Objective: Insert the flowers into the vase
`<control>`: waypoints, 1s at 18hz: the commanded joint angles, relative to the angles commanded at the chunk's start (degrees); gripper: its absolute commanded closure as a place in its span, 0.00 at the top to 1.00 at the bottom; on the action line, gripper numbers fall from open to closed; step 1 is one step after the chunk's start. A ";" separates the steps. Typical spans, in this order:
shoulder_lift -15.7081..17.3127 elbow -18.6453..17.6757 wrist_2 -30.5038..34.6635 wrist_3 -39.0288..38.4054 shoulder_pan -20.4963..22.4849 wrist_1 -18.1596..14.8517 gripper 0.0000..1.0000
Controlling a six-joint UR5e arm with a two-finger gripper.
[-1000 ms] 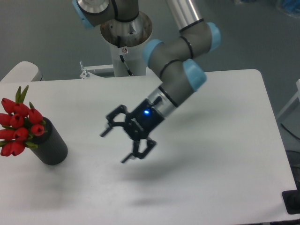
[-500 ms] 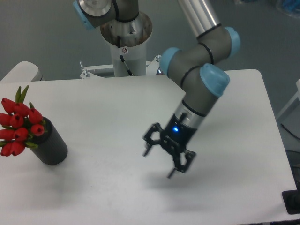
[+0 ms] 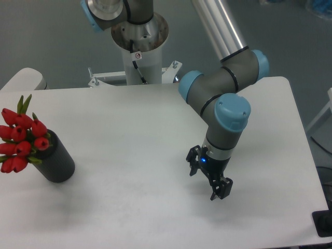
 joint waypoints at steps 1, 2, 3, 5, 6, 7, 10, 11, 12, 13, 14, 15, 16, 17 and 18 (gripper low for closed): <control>-0.09 0.27 0.37 0.00 -0.27 -1.32 1.00; 0.09 0.27 0.55 0.00 -0.44 -1.77 1.00; 0.00 0.97 0.64 0.18 -0.79 -2.03 1.00; -0.96 2.72 0.73 0.53 -0.80 -2.03 1.00; -1.66 3.69 0.99 1.31 -0.62 -2.12 1.00; -2.02 4.22 2.30 2.36 -0.62 -2.30 1.00; -4.12 6.85 6.35 4.57 -0.80 -2.48 1.00; -4.91 7.47 6.44 4.75 -0.80 -2.30 1.00; -5.36 8.35 6.18 4.83 -0.62 -2.47 1.00; -5.45 8.62 6.01 4.92 -0.36 -2.56 1.00; -5.53 8.62 5.83 4.92 -0.27 -2.48 1.00; -5.88 9.14 5.65 4.92 -0.18 -2.47 1.00; -6.15 9.76 5.56 4.92 -0.27 -2.56 1.00; -6.15 9.76 5.48 4.92 -0.27 -2.56 1.00; -6.15 9.76 5.30 4.92 -0.27 -2.48 1.00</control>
